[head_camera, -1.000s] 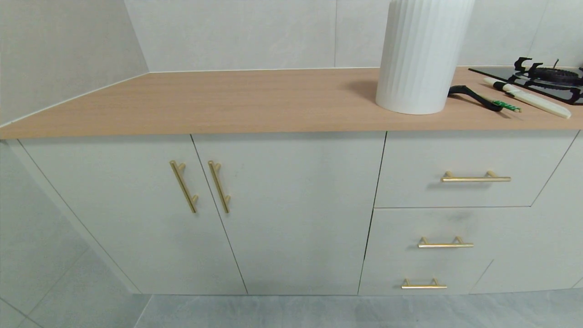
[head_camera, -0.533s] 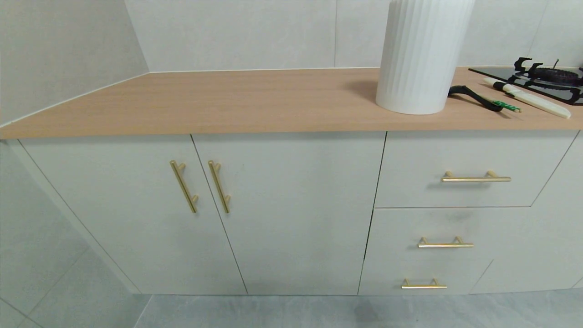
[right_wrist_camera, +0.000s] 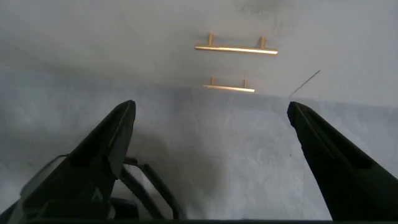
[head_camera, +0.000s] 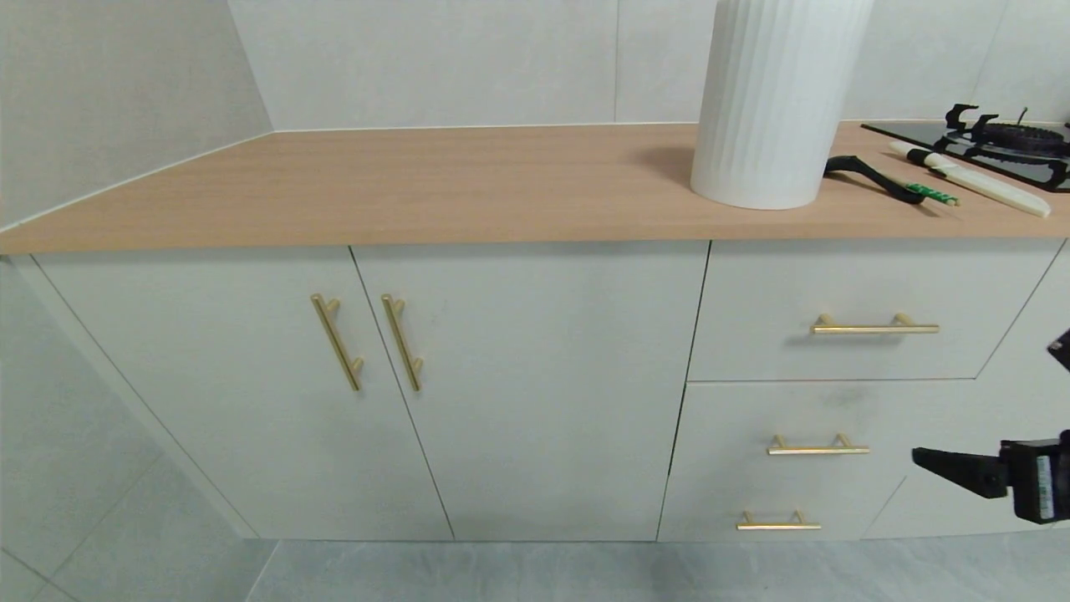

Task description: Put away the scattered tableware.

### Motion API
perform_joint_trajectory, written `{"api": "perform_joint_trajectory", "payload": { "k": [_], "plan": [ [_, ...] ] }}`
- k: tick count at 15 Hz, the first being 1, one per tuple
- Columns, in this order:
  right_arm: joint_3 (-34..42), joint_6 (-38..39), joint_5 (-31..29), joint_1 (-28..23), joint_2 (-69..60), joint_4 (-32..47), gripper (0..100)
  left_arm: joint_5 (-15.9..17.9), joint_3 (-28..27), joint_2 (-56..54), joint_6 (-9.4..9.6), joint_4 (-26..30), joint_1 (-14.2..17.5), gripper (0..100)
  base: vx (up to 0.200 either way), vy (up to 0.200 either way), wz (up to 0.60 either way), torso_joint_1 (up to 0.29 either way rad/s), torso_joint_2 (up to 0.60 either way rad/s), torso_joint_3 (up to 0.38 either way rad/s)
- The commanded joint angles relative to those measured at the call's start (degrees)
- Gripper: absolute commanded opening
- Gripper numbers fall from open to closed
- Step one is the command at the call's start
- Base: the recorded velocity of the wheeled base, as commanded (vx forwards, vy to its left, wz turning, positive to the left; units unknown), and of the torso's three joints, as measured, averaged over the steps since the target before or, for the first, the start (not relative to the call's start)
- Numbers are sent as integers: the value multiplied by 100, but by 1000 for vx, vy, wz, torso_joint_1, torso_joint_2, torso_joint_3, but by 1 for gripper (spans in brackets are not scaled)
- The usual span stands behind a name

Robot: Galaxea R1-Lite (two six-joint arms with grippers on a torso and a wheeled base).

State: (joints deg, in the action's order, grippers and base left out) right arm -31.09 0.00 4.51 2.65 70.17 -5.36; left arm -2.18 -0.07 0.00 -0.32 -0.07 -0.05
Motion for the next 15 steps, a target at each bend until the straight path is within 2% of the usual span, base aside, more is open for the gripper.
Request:
{"api": "perform_joint_trajectory", "payload": {
  "k": [1,5,6,8,11,15],
  "plan": [
    [-196,-44,-38,8,1816,-474,100,-2,-1,9,-3,-10,5,100,0,0,0,0,0,0],
    [-214,-88,-82,-238,3407,-1977,100,-2,-1,9,-3,-1,-4,100,0,0,0,0,0,0],
    [-214,-114,-143,-238,3565,-2135,100,-2,-1,9,-3,-1,-4,100,0,0,0,0,0,0],
    [-231,-246,-706,-361,4312,-3023,100,-2,-1,9,-3,-1,-4,100,0,0,0,0,0,0],
    [-240,-290,-838,-379,4927,-4104,100,-2,-1,9,-3,-1,-4,100,0,0,0,0,0,0],
    [-363,-334,-1101,-379,5490,-4667,100,-2,-1,9,-3,-1,-4,100,0,0,0,0,0,0]
  ]
}}
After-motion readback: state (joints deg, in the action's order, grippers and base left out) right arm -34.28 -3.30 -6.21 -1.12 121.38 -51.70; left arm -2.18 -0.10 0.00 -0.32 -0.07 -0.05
